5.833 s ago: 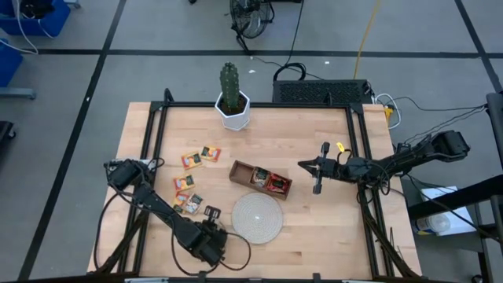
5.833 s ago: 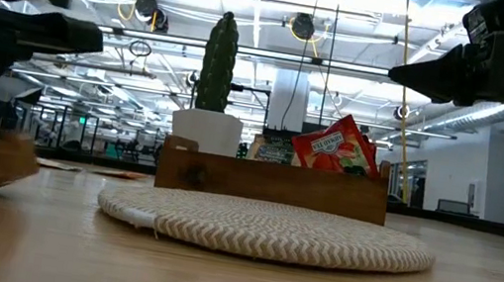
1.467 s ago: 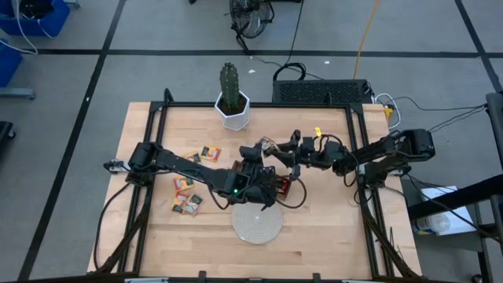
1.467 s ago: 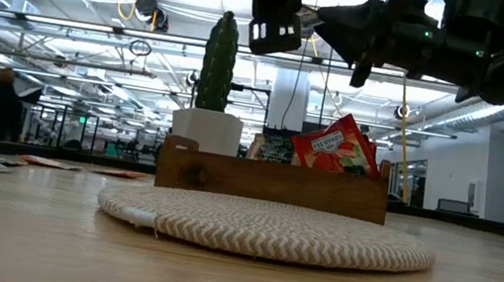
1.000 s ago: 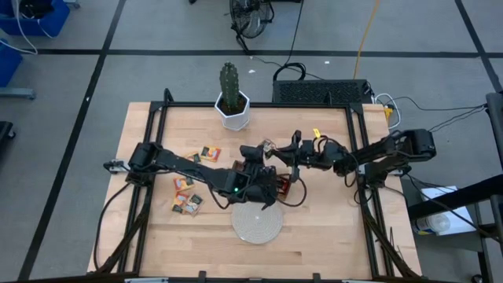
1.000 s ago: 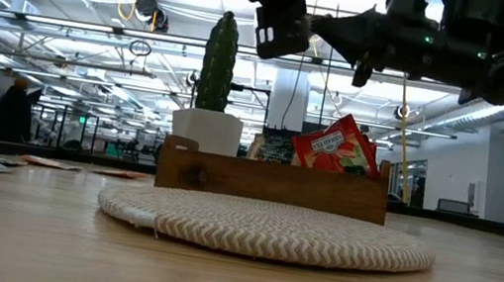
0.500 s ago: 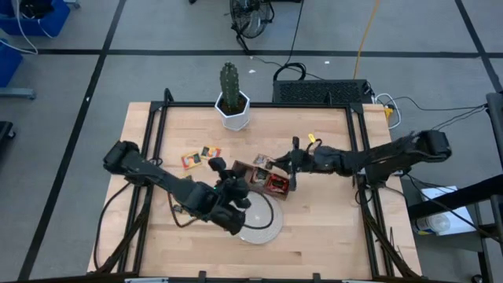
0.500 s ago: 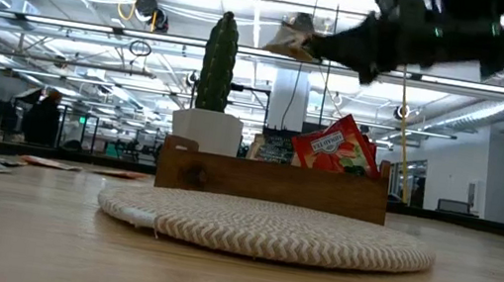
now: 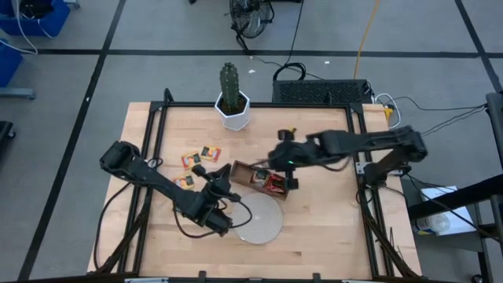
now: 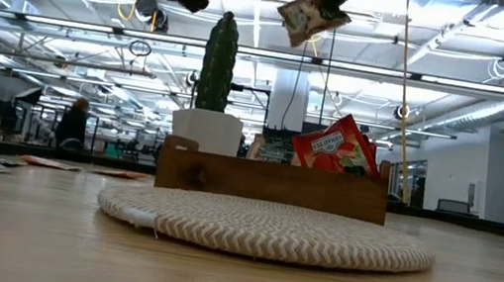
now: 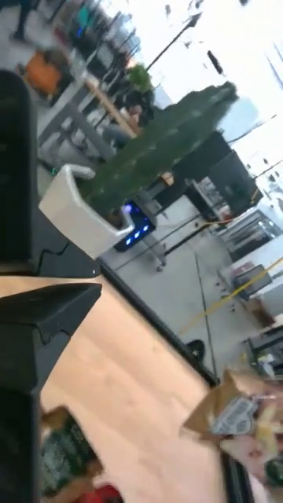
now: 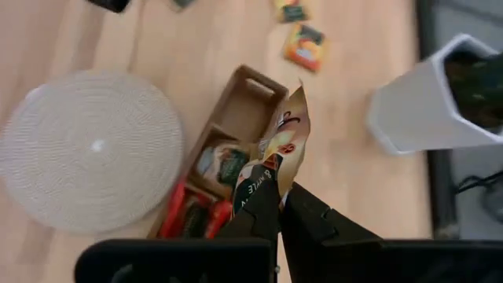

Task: Pick & Place Tea
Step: Put the brown tea bag into the middle section of the wooden organizer

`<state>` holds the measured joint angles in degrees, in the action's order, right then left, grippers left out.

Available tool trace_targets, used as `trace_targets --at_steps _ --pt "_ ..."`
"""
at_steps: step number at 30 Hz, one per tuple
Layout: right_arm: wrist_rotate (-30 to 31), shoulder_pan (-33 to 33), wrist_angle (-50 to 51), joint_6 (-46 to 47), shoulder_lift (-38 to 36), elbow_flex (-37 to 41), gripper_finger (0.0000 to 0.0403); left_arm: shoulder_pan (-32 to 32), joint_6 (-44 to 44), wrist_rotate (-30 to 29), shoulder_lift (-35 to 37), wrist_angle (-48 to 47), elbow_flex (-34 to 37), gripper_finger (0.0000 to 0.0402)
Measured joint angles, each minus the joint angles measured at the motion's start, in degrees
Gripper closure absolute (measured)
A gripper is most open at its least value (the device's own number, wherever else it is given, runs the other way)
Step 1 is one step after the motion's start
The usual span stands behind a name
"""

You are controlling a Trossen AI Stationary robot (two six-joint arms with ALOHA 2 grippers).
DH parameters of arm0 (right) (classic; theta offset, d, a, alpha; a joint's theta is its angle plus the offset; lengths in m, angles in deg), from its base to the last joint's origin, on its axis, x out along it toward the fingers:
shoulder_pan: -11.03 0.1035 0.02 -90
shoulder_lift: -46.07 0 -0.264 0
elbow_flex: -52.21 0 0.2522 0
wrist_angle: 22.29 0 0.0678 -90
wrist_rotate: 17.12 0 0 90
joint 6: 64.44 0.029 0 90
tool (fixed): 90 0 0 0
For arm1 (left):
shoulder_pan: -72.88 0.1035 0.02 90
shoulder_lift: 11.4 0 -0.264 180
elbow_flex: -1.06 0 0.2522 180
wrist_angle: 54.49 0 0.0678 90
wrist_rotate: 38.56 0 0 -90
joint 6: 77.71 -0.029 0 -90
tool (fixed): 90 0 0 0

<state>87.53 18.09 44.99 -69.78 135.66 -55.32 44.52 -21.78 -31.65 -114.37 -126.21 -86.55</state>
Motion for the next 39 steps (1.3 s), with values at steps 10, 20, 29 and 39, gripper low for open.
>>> trace_targets --at_steps 10,20,29,39 --pt "-9.92 -3.25 16.54 -1.54 18.90 -14.53 0.0403 -0.31 -4.11 12.90 0.21 3.73 2.63 0.0374" --pt "-14.88 -4.82 17.46 -1.68 24.04 -14.51 0.0403 -0.32 -53.77 53.53 15.67 28.20 5.01 0.0393" --pt "-16.39 -5.27 15.74 -2.45 22.43 -14.53 0.0403 7.13 -65.11 76.24 44.93 53.62 22.93 0.0376" --pt "-18.95 -7.28 13.24 -0.37 24.57 -14.51 0.0403 12.90 -62.27 77.29 61.98 78.00 41.54 0.0371"
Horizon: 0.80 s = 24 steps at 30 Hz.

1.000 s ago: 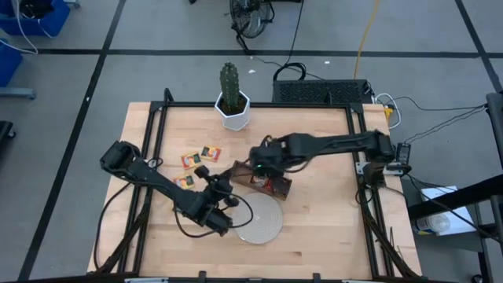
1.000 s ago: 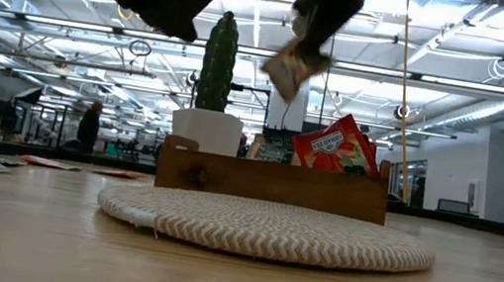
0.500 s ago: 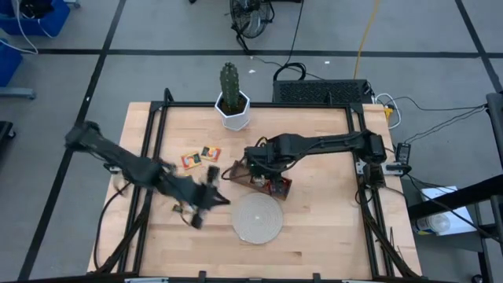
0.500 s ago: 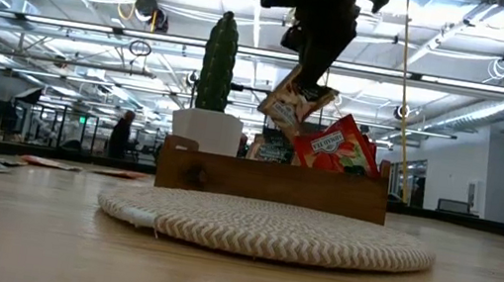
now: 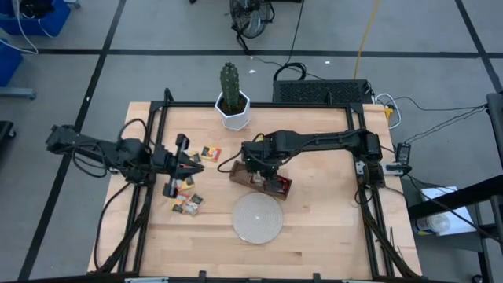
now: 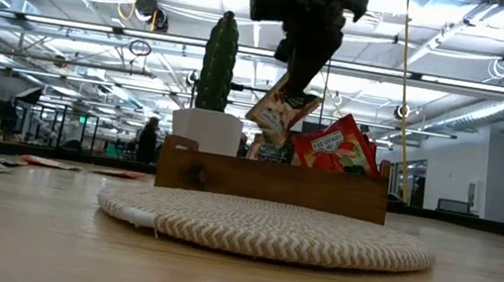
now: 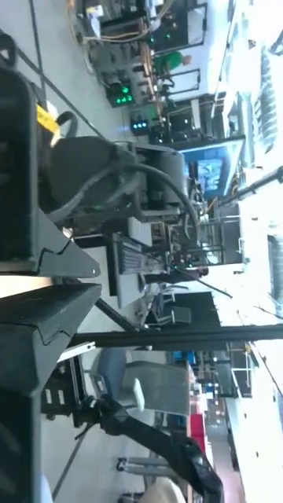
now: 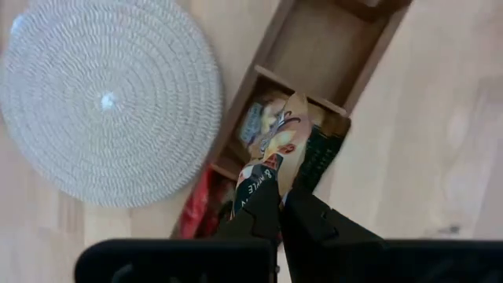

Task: Pick & Place Tea
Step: Put the brown tea bag into the middle section of the wooden organizer

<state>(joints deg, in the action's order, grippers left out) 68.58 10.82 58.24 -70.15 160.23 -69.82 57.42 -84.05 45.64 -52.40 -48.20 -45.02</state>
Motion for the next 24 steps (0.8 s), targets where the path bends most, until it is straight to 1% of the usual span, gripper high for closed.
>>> trace_targets --at_steps 3,5,13,18,24 --pt "-0.02 0.19 -0.42 0.48 0.10 0.04 0.0403 0.68 0.78 0.00 0.10 -0.27 1.29 0.0371" --pt "-0.26 0.24 -2.46 0.59 0.13 0.76 0.0403 0.83 1.10 0.00 -0.70 -0.17 1.46 0.0371" --pt "-0.04 0.17 -5.96 3.19 0.35 6.14 0.0403 0.83 1.32 0.00 -2.94 -0.21 1.55 0.0371" --pt "-0.08 0.73 -6.45 3.56 0.35 8.33 0.0403 0.82 1.30 0.00 -3.51 -0.43 1.55 0.0371" --pt "-0.27 1.09 -6.90 3.58 0.35 9.07 0.0403 0.83 1.30 -0.16 -3.64 -0.33 1.55 0.0371"
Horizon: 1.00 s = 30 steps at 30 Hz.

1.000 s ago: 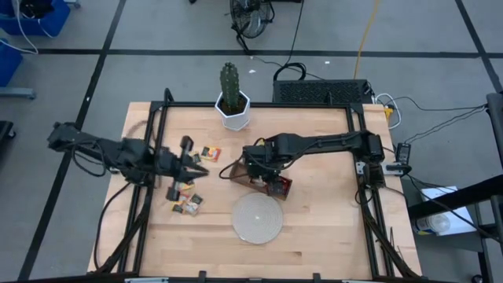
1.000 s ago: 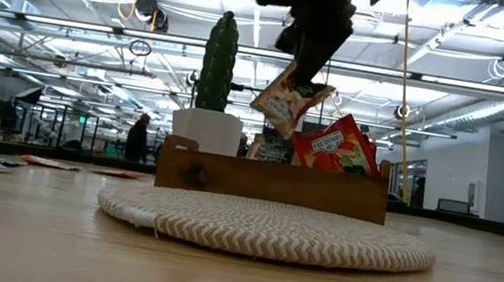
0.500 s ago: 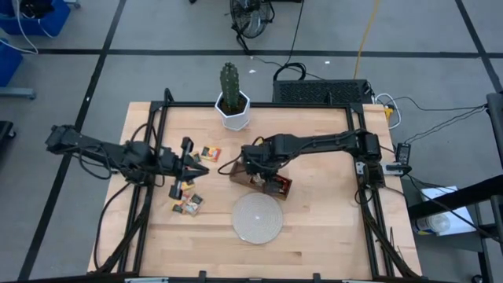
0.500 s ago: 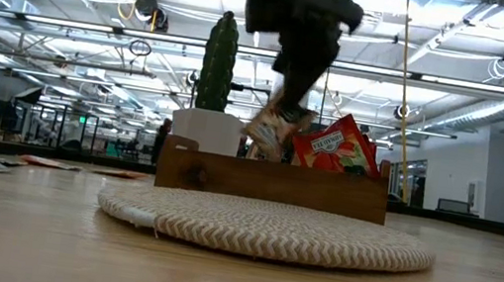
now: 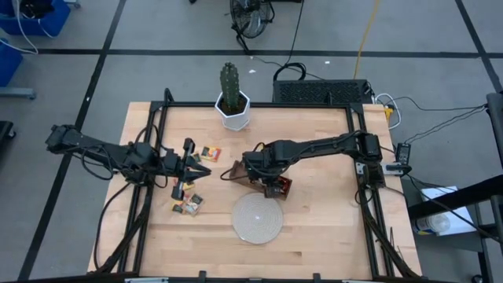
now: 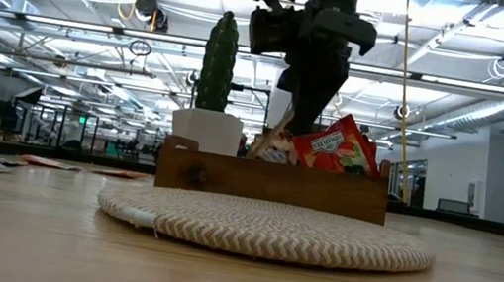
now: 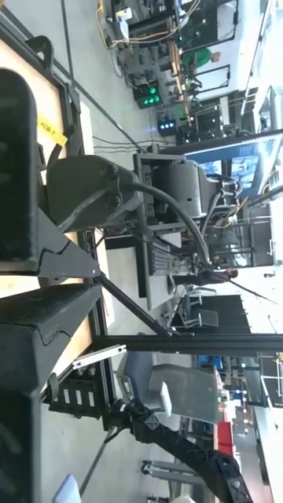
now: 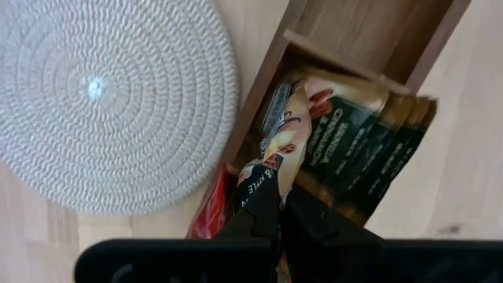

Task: Pick & Place Tea
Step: Put the brown tea bag into the middle section of the wooden organizer

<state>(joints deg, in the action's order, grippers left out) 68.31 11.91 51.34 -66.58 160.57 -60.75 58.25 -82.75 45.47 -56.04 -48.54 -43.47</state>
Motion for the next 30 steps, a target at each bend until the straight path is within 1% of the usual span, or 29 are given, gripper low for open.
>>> trace_targets --at_steps 8,14,17,23,30 --pt "-0.17 -0.04 -2.64 -0.71 0.00 0.06 0.0403 0.00 0.25 -0.03 0.00 0.08 0.00 0.0371" --pt "-0.23 -0.04 -3.75 -0.92 -0.02 3.12 0.0403 0.00 0.62 -0.06 0.00 0.08 -0.01 0.0371" --pt "-0.20 -0.04 -5.88 -0.66 -0.13 4.71 0.0403 0.00 0.44 -0.06 0.00 0.08 -0.02 0.0371" --pt "-0.08 -0.04 -7.79 -0.24 -0.13 5.14 0.0402 0.00 0.42 -0.06 0.00 0.08 -0.02 0.0371" --pt "-0.06 -0.04 -10.33 0.48 -0.11 5.16 0.0383 0.00 0.50 -0.06 0.00 -0.11 -0.04 0.0371"
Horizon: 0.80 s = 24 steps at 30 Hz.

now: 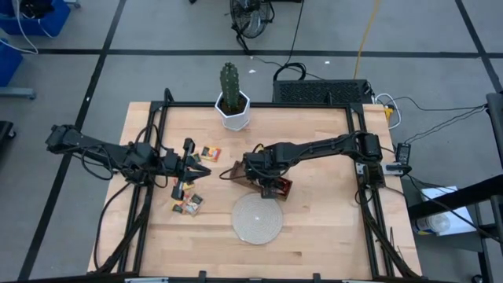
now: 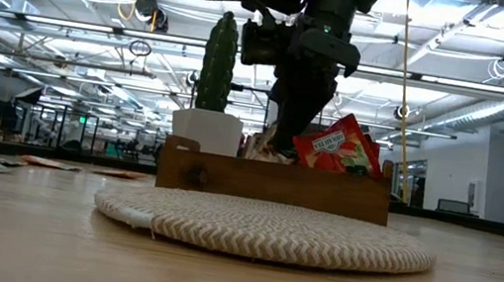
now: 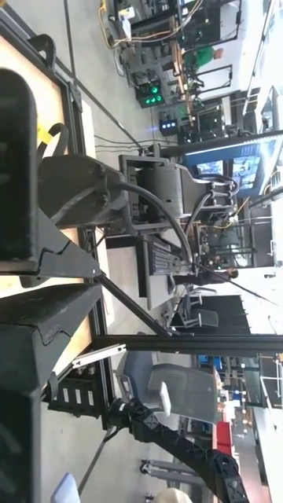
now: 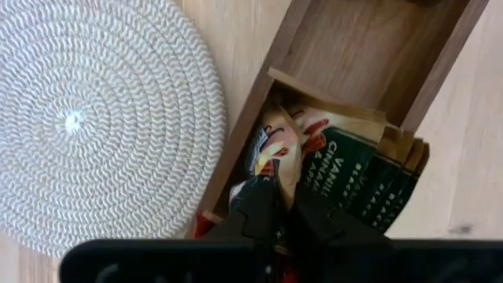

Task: Pick & Place Tea
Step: Put the brown tea bag into the middle section of the wooden organizer

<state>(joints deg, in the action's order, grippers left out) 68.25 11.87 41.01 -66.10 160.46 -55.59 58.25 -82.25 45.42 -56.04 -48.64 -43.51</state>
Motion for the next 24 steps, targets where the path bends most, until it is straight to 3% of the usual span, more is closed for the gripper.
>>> trace_targets --at_steps 15,20,24 --pt "0.66 0.02 -7.70 0.26 -0.20 0.02 0.0310 0.00 0.31 -0.02 0.00 -0.07 0.00 0.0371" --pt "6.11 0.25 -9.62 -1.30 -2.08 0.04 0.0303 0.00 0.33 -0.02 0.02 -0.35 -0.02 0.0371" --pt "6.09 1.22 -11.24 -2.60 -5.57 0.03 0.0318 0.00 0.16 -0.02 0.01 -0.75 -0.04 0.0371"
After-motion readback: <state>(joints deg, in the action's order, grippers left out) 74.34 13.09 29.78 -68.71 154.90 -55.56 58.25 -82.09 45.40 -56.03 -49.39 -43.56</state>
